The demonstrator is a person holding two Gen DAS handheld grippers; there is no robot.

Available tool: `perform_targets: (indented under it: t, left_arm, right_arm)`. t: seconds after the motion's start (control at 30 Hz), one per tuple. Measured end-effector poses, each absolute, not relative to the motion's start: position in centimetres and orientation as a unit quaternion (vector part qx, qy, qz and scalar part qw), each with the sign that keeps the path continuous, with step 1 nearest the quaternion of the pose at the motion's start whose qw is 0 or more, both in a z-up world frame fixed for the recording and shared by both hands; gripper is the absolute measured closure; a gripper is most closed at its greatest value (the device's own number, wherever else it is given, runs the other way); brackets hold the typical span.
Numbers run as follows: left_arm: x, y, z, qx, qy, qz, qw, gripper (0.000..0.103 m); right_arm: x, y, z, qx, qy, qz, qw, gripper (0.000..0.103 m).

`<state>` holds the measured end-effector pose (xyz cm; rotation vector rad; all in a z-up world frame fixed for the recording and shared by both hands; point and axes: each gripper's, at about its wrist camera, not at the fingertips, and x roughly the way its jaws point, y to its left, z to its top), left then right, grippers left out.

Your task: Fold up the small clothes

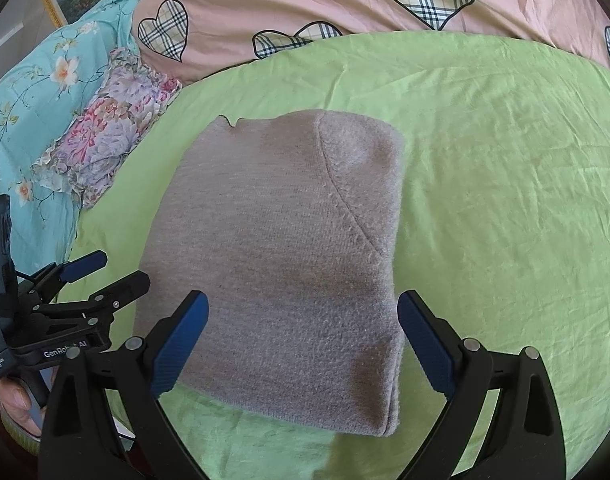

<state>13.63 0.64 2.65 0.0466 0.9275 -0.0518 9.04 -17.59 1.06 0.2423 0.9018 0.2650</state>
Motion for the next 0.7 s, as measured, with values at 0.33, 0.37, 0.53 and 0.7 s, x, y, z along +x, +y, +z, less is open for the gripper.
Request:
perform_targets:
  t: [0.33, 0.37, 0.53, 0.7]
  left_arm:
    - [14.1, 0.7, 2.9, 0.005, 0.446, -0.025, 0.895, 0.013]
    - [14.1, 0.6, 2.9, 0.007, 0.446, -0.025, 0.895, 0.013]
    - [13.6, 0.0, 3.0, 0.013, 0.445, -0.024, 0.895, 0.013]
    - [13.2, -0.4, 3.0, 0.020, 0.443, -0.029, 0.896, 0.013]
  right_arm:
    - [9.6, -18.6, 1.0, 0.142, 0.427, 0.119, 0.885, 0.008]
    - [9.5, -18.6, 1.1, 0.142, 0.427, 0.119, 0.885, 0.008]
    - [9.0, -18.1, 1.2, 0.143, 0.428, 0.121, 0.884, 0.008]
    - [8.4, -17.4, 1.4, 0.139, 0.427, 0.127, 0.885, 0.007]
